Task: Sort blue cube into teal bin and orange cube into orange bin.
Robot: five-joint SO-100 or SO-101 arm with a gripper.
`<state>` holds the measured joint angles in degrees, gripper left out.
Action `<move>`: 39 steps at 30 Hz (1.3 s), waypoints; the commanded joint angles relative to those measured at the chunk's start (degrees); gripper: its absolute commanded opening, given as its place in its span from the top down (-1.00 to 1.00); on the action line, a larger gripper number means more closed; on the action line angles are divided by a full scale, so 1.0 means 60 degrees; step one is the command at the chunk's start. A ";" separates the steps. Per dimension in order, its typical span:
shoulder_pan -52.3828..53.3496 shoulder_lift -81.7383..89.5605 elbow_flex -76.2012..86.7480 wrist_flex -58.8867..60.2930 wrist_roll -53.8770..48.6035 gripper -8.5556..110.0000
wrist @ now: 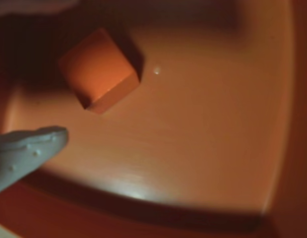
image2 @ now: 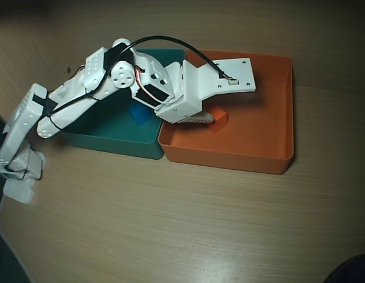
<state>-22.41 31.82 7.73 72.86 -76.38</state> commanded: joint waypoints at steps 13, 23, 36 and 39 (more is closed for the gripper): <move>0.0220 0.2842 0.0425 0.0015 -0.0044 0.96; 0.1611 0.8262 0.6431 -0.0132 -0.1040 0.96; 0.3721 1.4927 1.5161 -0.0146 -0.3428 0.96; 0.3984 1.6479 1.6890 -0.0146 -0.3677 0.96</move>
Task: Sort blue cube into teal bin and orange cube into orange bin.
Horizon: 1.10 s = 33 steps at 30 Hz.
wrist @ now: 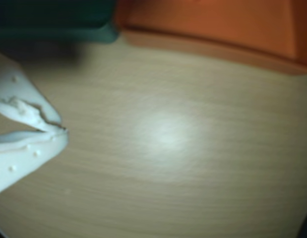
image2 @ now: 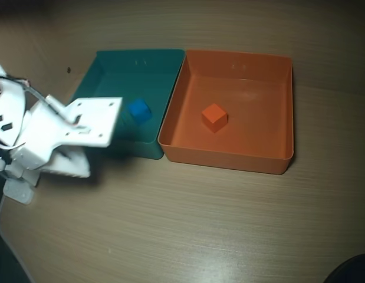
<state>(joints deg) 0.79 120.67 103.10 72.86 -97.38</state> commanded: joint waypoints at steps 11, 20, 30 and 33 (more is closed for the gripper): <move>0.0249 0.7837 0.6929 -0.0146 -0.0586 0.96; 0.0264 1.1689 1.0356 0.0015 -0.0425 0.96; 0.0264 1.1924 1.2217 0.0029 -0.0425 0.96; 0.0264 1.1924 1.2905 0.0015 -0.0439 0.96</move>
